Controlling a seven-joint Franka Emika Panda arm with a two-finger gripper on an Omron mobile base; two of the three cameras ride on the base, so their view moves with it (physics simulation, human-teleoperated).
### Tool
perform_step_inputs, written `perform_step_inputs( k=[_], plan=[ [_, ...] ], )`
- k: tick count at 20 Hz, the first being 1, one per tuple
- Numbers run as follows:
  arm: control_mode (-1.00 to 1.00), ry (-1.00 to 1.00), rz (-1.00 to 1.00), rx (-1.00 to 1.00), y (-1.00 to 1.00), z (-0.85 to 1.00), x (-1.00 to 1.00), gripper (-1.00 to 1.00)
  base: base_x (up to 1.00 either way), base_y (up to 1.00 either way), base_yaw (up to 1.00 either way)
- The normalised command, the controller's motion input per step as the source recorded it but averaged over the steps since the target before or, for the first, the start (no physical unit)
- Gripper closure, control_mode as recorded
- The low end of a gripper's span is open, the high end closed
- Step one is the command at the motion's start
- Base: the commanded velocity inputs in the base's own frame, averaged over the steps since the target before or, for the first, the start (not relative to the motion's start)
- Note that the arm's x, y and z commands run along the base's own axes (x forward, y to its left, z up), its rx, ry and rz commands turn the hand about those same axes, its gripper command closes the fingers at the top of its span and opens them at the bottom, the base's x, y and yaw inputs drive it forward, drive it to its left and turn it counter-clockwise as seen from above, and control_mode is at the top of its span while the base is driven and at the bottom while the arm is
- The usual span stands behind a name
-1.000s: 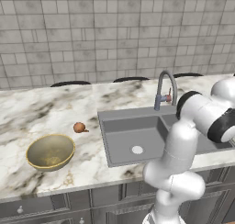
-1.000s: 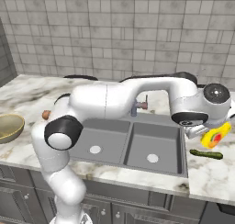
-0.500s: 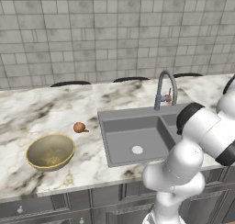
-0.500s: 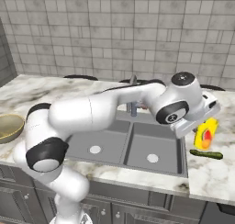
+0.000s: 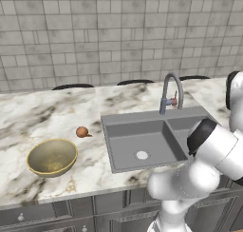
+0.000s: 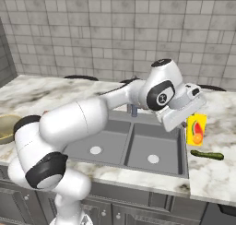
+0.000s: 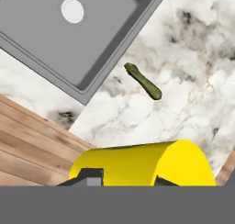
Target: Remove the squash and onion from the sink. Then move the bowl and cup from the counter to the sink for washing.
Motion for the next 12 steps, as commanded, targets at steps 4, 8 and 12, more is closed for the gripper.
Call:
perform_step_inputs(
  k=[4,8,12],
  plan=[
    [-1.0,0.05,0.0,0.0,0.31,0.32,0.0,1.0,0.0,0.0,0.0],
    [-1.0,0.0,0.0,0.01,0.34,0.27,-0.02,1.0,0.0,0.0,0.0],
    [-1.0,0.0,0.0,0.04,0.34,0.23,-0.05,1.0,0.0,0.0,0.0]
  ],
)
